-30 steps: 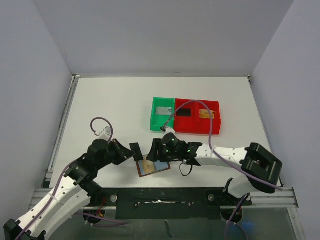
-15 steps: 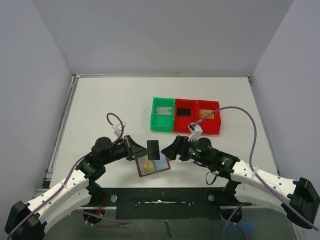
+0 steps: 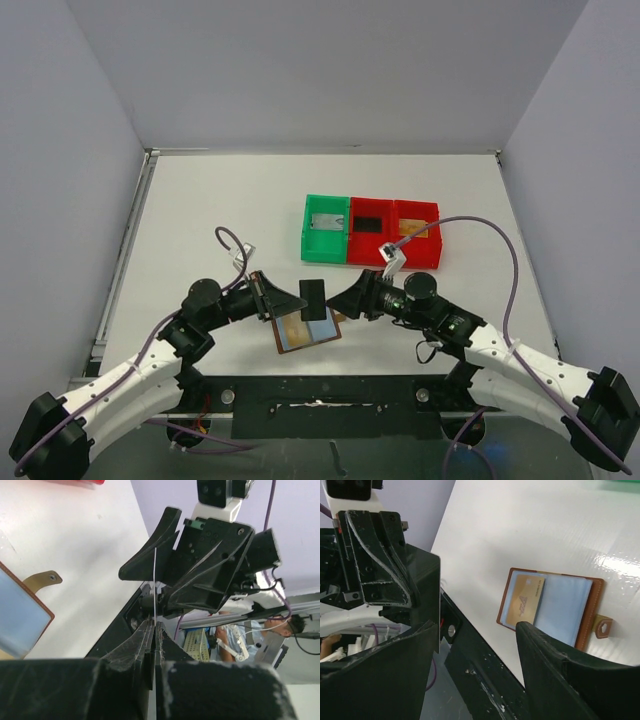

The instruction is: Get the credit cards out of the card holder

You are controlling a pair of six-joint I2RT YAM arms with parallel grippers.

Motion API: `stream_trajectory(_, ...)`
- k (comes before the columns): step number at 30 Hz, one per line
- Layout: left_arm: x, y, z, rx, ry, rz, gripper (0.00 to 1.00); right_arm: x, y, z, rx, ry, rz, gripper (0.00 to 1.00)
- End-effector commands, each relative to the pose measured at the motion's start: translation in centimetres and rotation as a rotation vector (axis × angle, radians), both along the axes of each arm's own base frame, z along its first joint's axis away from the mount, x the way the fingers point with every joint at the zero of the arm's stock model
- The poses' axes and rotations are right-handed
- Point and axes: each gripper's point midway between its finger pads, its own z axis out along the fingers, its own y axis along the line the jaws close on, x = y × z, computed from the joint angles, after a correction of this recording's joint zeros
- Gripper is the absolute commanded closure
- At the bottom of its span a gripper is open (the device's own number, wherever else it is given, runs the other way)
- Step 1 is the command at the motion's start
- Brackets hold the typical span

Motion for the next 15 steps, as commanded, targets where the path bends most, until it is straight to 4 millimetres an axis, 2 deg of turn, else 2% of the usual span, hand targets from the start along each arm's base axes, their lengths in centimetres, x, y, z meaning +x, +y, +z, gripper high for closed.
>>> stream_trajectory(1,-0.8,-0.8,2.7,-0.028,-0.105,-0.082,1.0,0.4,1.9,5.6,0.176,-0.068,0.068,0.37)
stream_trajectory(4,-0.8,-1.1,3.3,-0.024,-0.12,-0.104,1.0,-0.1,3.0,7.9,0.231,-0.106,0.148,0.39)
stream_trajectory(6,-0.7,-1.3,3.9,-0.038,-0.126,-0.108,1.0,-0.1,3.4,7.6,0.2,-0.1,0.167,0.41)
stream_trajectory(10,-0.7,-1.3,4.7,-0.065,-0.136,-0.103,1.0,-0.2,3.6,6.7,0.216,-0.067,0.186,0.53)
stream_trajectory(12,-0.7,-1.2,4.4,-0.056,-0.133,-0.098,1.0,-0.3,3.6,6.4,0.223,-0.065,0.189,0.61)
stream_trajectory(15,-0.7,-0.9,3.8,-0.058,-0.12,-0.086,1.0,-0.7,3.5,6.8,0.25,-0.082,0.206,0.66)
